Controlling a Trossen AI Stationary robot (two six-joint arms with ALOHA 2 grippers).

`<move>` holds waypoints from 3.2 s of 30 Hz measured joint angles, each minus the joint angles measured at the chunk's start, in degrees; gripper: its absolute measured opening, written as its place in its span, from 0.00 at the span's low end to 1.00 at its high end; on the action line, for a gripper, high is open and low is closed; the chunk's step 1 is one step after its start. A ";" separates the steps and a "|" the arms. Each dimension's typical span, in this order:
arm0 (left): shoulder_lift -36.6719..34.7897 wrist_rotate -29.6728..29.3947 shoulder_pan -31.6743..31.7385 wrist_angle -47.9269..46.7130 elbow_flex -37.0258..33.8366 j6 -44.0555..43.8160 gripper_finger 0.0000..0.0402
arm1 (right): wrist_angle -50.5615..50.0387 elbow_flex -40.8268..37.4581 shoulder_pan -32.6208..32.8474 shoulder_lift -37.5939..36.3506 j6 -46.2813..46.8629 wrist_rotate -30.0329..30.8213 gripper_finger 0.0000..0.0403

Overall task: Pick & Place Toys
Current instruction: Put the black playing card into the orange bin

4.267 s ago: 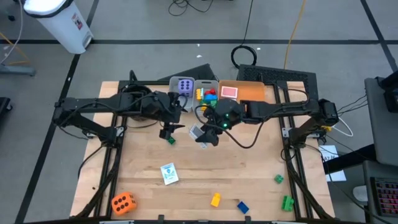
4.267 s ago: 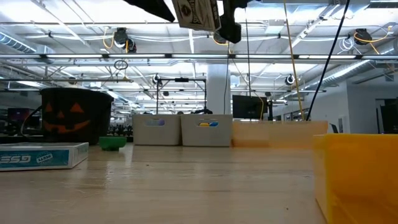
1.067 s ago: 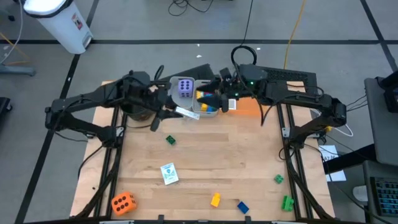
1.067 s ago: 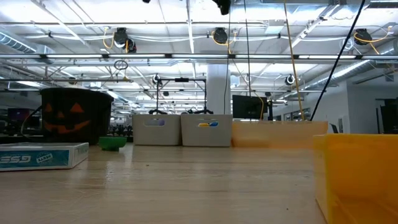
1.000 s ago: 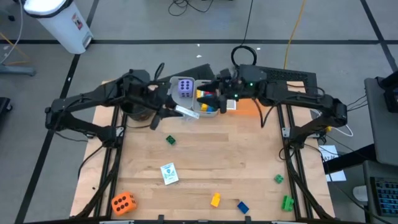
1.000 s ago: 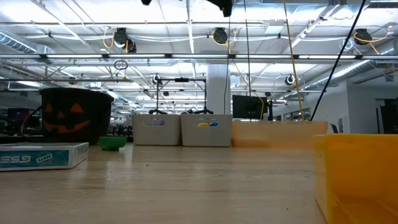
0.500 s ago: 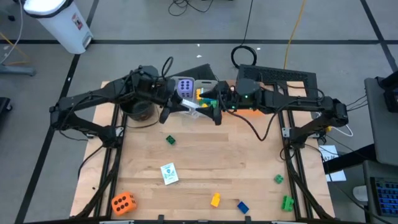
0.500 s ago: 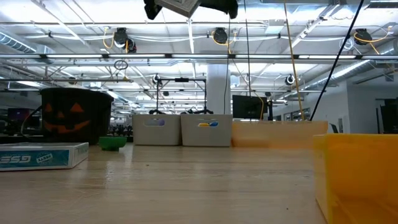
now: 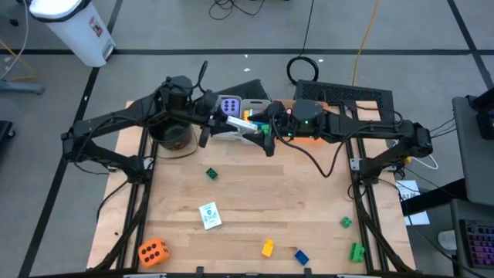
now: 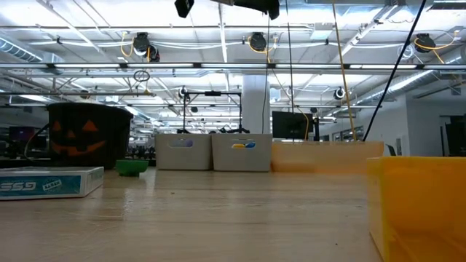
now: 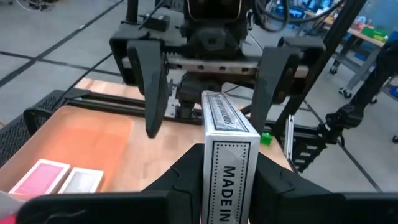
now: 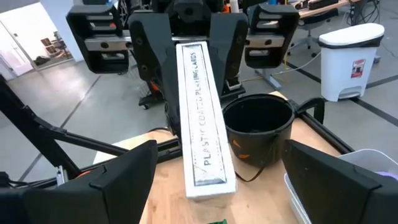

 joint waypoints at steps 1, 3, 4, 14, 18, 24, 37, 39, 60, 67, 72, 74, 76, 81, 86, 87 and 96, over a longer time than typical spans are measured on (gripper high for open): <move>0.00 -0.02 0.00 0.34 0.00 -0.11 0.22 | 0.00 0.00 0.00 0.00 0.03 0.00 0.80; -0.02 0.00 0.00 0.95 0.00 -0.13 0.22 | 0.40 0.00 0.00 0.00 0.04 0.01 0.78; -0.02 -0.02 0.00 1.15 0.00 -0.15 0.22 | 0.65 0.00 0.00 0.00 0.05 0.02 0.76; -0.02 -0.16 0.22 1.65 0.00 -0.45 0.22 | 0.83 0.00 0.00 0.00 0.05 0.00 0.56; -0.02 -0.61 0.22 1.77 0.00 -0.32 0.22 | 0.83 0.00 0.00 0.00 0.05 0.00 0.48; -0.02 -0.71 0.22 1.78 0.00 -0.26 0.22 | 0.83 0.00 0.00 0.00 0.05 -0.01 0.37; -0.02 -1.09 0.22 1.78 0.00 -0.05 0.22 | 0.85 0.00 0.00 0.00 -0.43 -0.30 0.12; -0.02 -1.07 0.22 1.78 0.00 -0.07 0.22 | 0.84 0.00 0.00 0.00 -0.45 -0.28 0.12; 0.00 -0.75 1.88 3.79 0.00 0.78 0.22 | 1.16 0.07 -0.92 -0.39 -0.03 -0.08 0.15; -0.02 -0.71 2.23 4.79 0.00 -0.26 0.35 | 0.41 0.04 -1.75 -1.33 0.00 0.13 0.13; -0.02 -2.39 2.13 5.13 0.00 1.52 0.52 | -0.36 0.04 -2.65 -1.80 -0.37 0.06 0.13; -0.02 -4.30 2.21 5.92 0.00 3.35 0.56 | -2.05 0.01 -3.40 -2.43 -0.78 0.10 0.13; -0.02 -6.10 2.65 7.01 0.00 4.97 0.60 | -2.73 -0.04 -4.33 -2.85 -1.62 0.16 0.13; -0.06 -10.74 4.91 9.17 0.00 5.29 0.64 | -9.77 0.07 -8.58 -7.18 -3.03 -1.63 0.13; -0.24 -13.66 7.18 9.09 0.00 1.96 0.64 | -20.77 0.04 -16.36 -13.29 -3.40 -6.08 0.13; -0.24 -13.68 7.59 9.07 0.00 1.22 0.64 | -23.40 0.03 -18.28 -14.41 -3.18 -7.85 0.13; 0.10 -16.63 8.77 9.06 0.00 -4.65 0.64 | -45.42 0.04 -34.44 -20.01 -4.62 -18.17 0.13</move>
